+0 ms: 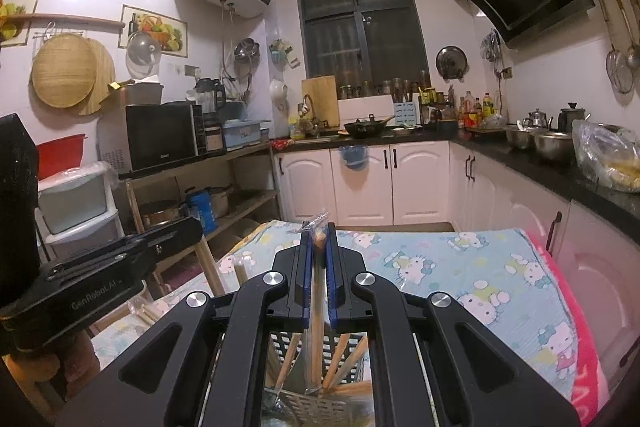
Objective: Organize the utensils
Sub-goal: 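Lower the left tool's chopstick into the caddy while the right tool releases its own inside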
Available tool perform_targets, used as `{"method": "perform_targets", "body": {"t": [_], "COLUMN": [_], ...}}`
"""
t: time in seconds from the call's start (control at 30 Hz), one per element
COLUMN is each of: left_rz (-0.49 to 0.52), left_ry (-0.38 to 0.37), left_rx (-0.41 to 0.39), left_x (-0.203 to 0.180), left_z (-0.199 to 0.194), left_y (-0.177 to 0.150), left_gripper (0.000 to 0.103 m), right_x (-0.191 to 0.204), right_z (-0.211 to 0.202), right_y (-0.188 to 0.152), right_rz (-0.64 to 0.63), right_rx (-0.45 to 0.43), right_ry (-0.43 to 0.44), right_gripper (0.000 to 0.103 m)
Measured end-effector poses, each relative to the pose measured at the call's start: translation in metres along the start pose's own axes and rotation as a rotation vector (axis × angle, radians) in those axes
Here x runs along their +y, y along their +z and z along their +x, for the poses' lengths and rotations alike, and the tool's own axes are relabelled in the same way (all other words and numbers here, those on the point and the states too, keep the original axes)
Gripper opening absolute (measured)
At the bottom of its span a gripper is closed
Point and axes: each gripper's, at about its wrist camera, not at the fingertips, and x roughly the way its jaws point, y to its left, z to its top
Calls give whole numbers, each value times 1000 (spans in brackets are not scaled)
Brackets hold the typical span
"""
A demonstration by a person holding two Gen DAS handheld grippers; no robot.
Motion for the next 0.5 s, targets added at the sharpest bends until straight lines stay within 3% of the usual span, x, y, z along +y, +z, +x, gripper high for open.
{"method": "perform_targets", "body": {"t": [0.5], "left_rz": [5], "left_ry": [20], "left_rx": [89], "left_x": [6], "left_z": [10], "left_y": [-22], "left_gripper": [2], "right_x": [1], "right_z": [3], "right_y": [-29], "right_rz": [-9], "right_rx": [101], "right_ry": [-5], "right_gripper": [7]}}
